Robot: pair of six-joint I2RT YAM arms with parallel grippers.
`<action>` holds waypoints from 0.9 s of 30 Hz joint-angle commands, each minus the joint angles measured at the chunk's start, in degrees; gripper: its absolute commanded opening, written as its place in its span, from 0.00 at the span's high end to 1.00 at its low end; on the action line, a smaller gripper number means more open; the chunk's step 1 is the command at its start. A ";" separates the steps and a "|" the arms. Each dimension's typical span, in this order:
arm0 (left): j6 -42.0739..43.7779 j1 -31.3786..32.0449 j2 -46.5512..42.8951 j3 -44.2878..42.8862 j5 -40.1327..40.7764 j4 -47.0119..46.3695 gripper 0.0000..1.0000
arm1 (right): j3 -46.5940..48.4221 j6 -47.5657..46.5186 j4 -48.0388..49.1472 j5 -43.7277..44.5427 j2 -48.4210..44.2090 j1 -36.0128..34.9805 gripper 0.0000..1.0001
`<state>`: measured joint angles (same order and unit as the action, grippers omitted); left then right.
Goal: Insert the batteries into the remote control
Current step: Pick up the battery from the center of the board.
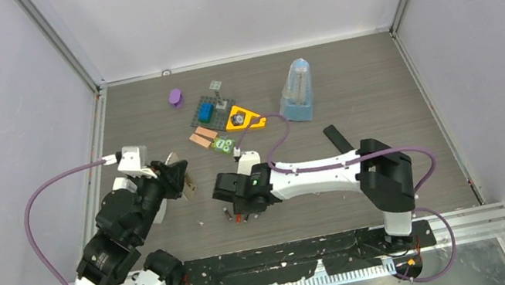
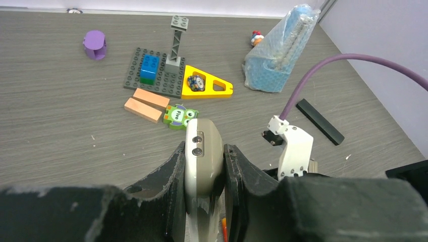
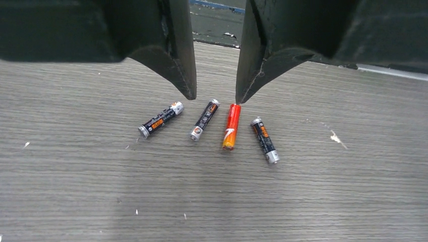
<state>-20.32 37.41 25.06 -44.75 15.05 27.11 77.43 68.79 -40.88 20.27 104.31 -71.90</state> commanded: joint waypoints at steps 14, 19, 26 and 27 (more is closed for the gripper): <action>-1.57 0.10 -2.66 0.90 2.94 0.82 1.00 | 8.66 8.11 -6.38 -1.48 9.41 1.28 0.72; -1.13 0.01 -2.27 0.33 3.44 0.93 1.00 | 7.54 9.43 -6.49 -1.70 9.77 1.43 0.72; -1.87 0.05 -2.21 0.88 3.41 0.91 1.00 | 4.84 9.63 -4.83 -2.39 9.03 2.05 0.70; -1.99 0.08 -2.19 0.97 3.36 1.04 1.00 | 4.20 9.90 -4.61 -2.77 9.09 2.08 0.70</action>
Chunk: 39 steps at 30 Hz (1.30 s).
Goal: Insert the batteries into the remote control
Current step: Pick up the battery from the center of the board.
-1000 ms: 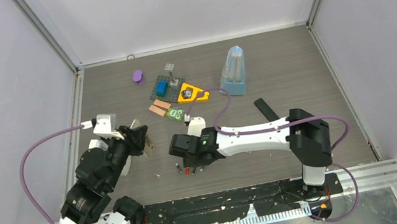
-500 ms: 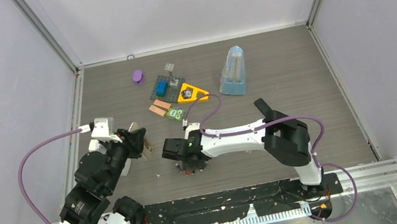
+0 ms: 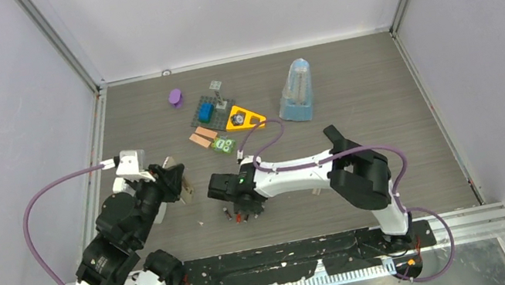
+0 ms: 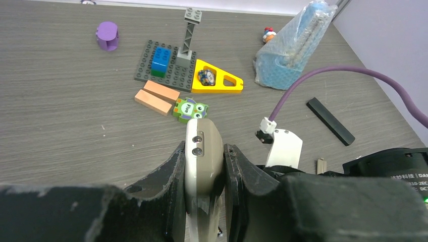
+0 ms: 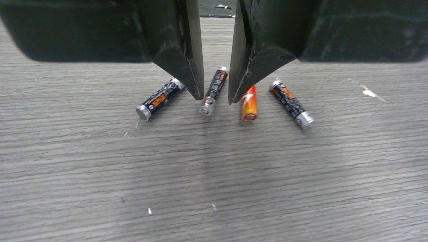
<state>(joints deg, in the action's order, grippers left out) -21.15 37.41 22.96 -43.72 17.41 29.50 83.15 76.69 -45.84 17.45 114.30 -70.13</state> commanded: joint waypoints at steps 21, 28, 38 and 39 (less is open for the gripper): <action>-5.10 0.03 5.97 -0.32 -9.60 -3.34 1.00 | -12.72 -14.70 15.88 12.45 -17.40 0.74 0.95; -11.96 -1.62 14.51 -1.73 -27.71 -10.50 1.00 | -22.19 -33.79 24.00 19.40 -38.00 1.05 0.95; -31.44 -7.32 22.54 -2.24 -47.10 -22.87 1.00 | -30.17 -54.19 43.58 5.16 -55.28 0.20 0.95; -32.12 -7.48 22.72 -2.32 -47.31 -22.89 1.00 | -30.34 -54.63 44.88 4.53 -55.44 -0.04 0.95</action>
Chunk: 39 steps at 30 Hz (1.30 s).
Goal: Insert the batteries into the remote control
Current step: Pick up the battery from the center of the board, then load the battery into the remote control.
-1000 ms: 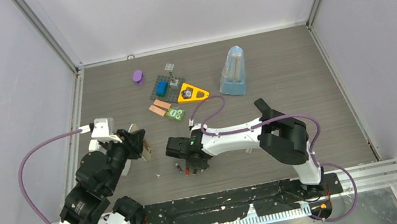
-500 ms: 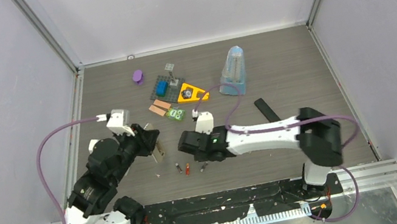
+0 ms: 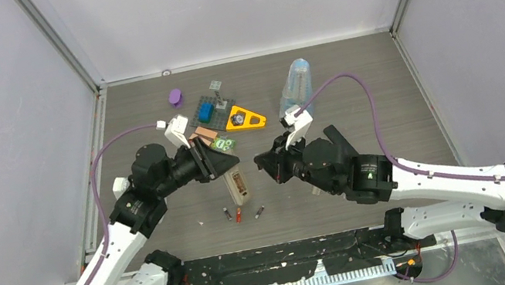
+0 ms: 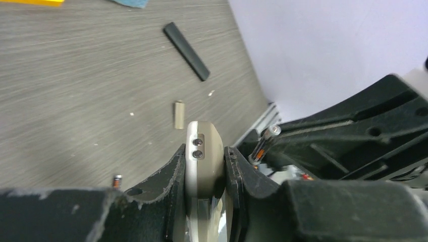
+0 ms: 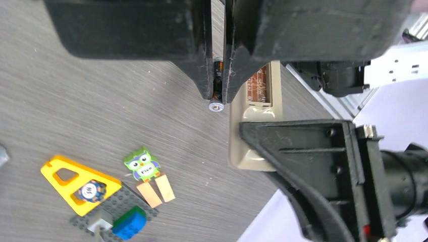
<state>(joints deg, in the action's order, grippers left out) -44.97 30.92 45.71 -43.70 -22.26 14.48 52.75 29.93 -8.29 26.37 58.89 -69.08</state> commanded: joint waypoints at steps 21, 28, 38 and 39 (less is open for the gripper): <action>-15.33 -1.64 0.07 0.60 -7.85 -9.14 1.00 | -0.02 -12.09 12.73 -3.12 5.18 -6.03 0.95; -15.11 -1.65 0.15 0.65 -8.04 -8.78 1.00 | -0.03 -12.42 9.56 -1.26 5.54 -6.82 0.95; -15.56 -1.65 0.01 1.19 -7.40 -9.03 1.00 | -2.42 -9.82 7.03 -3.65 4.62 -6.86 0.94; -15.69 -1.65 0.14 1.20 -7.34 -9.10 1.00 | -2.46 -9.48 6.91 -3.64 4.80 -6.86 0.93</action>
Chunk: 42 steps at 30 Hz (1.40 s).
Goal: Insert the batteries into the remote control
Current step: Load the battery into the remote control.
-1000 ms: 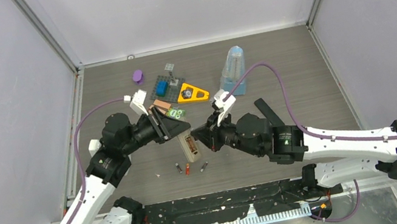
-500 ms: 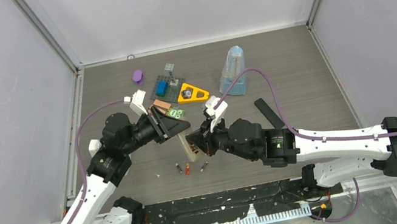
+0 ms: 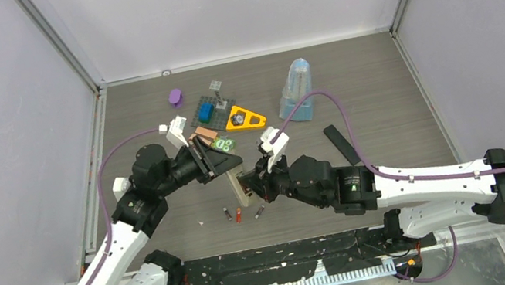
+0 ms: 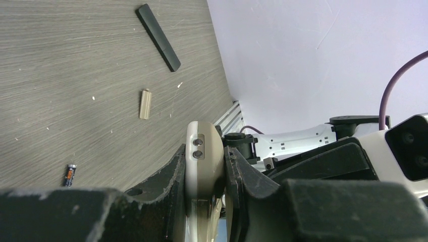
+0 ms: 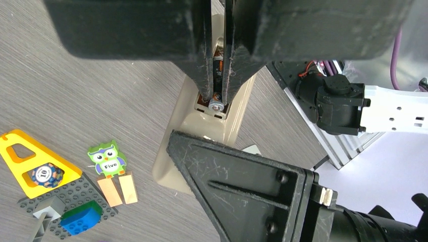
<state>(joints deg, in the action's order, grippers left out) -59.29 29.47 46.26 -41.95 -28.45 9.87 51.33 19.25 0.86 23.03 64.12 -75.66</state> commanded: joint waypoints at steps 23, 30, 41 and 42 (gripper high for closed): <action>-0.32 -0.21 -0.84 1.52 -0.65 -3.81 1.00 | 3.67 13.02 -7.91 2.82 -7.64 0.71 0.35; 0.72 -0.21 -1.79 1.70 1.13 -5.16 1.00 | 7.44 34.71 -20.46 0.25 -7.64 2.27 0.04; -2.09 -0.21 -5.78 3.80 6.16 -9.52 1.00 | 0.18 63.81 -16.68 -3.86 -10.75 3.63 0.05; -2.42 -0.21 -6.22 4.03 6.71 -9.56 1.00 | -0.09 64.78 -16.73 -3.69 -10.85 3.61 0.05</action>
<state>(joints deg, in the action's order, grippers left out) -60.16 29.43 42.26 -38.06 -24.38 5.37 51.68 72.27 -17.37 18.65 55.81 -72.20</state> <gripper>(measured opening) 0.276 0.954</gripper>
